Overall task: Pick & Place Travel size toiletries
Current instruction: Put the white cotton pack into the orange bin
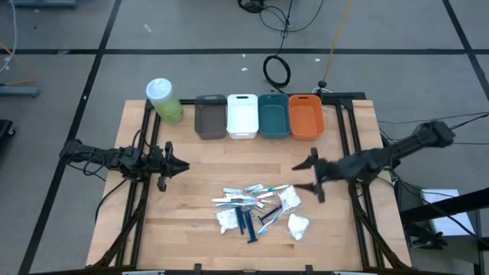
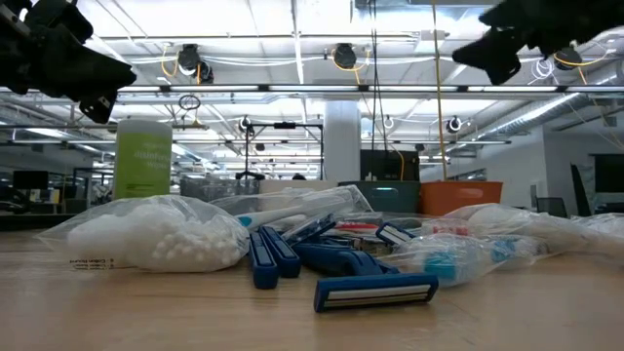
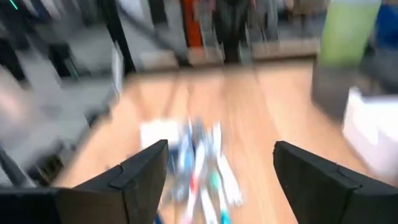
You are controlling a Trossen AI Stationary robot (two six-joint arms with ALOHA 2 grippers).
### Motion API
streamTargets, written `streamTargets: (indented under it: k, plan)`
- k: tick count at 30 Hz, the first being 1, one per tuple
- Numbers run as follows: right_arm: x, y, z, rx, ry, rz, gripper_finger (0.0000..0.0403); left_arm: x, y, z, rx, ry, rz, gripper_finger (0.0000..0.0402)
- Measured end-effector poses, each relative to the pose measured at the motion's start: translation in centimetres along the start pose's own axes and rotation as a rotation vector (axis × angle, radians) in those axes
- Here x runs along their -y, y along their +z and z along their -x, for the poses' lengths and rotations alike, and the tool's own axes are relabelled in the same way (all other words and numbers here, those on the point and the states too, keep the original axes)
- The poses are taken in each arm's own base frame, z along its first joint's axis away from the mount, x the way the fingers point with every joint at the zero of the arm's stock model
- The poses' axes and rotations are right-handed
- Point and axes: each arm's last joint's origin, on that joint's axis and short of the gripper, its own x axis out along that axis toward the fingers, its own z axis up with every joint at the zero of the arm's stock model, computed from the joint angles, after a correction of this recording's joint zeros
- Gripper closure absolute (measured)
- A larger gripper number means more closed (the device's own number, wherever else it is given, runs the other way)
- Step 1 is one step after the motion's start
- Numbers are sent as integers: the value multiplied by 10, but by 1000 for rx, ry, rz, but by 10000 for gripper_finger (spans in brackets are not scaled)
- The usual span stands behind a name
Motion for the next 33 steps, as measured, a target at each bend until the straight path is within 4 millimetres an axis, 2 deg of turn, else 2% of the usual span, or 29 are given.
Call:
streamTargets:
  k: [3, 6, 13, 21, 29, 33]
  plan:
    - [-23, -3, -20, -217, -66, 8, 130, 0, 0, 0, -1, 0, 0, 350]
    - [-40, -15, -39, -355, -109, 1, 137, 0, 0, 0, -1, 0, 0, 350]
    - [-50, -56, -68, -534, -202, -26, 139, 0, 0, 0, -1, 0, 0, 350]
    - [-51, -77, -78, -667, -208, -74, 140, 0, 0, 0, -2, 0, 0, 350]
    - [-49, -79, -77, -705, -213, -73, 141, 0, 0, 0, -2, 0, 0, 350]
    - [-47, -79, -78, -706, -216, -73, 157, 0, 0, 0, -2, 0, 0, 350]
